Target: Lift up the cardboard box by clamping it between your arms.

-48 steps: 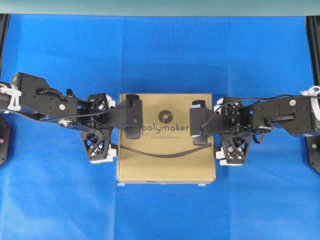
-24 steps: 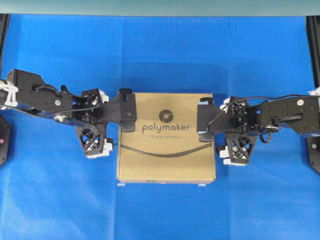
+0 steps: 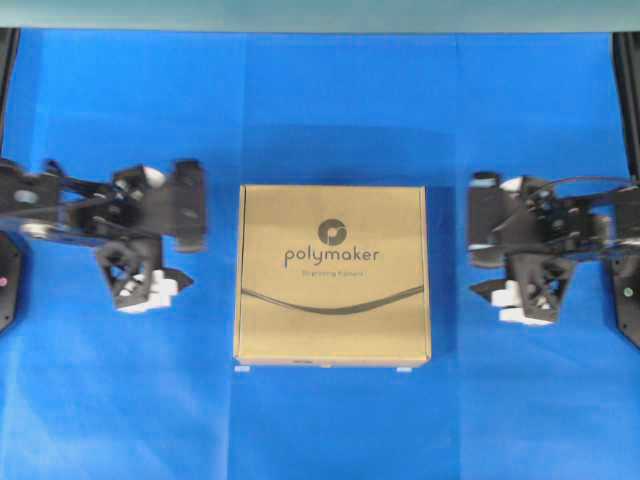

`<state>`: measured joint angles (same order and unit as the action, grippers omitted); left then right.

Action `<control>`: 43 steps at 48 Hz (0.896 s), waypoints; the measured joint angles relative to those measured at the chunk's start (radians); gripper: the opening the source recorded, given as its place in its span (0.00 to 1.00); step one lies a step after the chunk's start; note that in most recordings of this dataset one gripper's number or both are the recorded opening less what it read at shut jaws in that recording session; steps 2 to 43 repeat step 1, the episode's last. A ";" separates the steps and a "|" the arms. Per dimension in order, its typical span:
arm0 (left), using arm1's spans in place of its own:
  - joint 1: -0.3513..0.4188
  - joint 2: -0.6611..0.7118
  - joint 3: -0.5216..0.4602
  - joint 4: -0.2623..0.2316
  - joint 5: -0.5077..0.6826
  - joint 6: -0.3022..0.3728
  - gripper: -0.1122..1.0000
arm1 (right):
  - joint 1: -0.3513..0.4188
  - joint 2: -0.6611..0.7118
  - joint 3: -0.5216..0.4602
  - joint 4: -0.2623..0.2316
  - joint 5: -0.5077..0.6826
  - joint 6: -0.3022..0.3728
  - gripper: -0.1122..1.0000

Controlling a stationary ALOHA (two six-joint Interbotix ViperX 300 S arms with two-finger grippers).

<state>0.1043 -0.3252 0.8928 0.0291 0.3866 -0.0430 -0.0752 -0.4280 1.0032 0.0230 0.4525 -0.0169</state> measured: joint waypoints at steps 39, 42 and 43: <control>-0.002 -0.023 0.011 -0.002 -0.012 0.002 0.88 | -0.002 -0.014 0.006 0.000 -0.003 0.000 1.00; -0.002 -0.023 0.011 -0.002 -0.012 0.002 0.88 | -0.002 -0.014 0.006 0.000 -0.003 0.000 1.00; -0.002 -0.023 0.011 -0.002 -0.012 0.002 0.88 | -0.002 -0.014 0.006 0.000 -0.003 0.000 1.00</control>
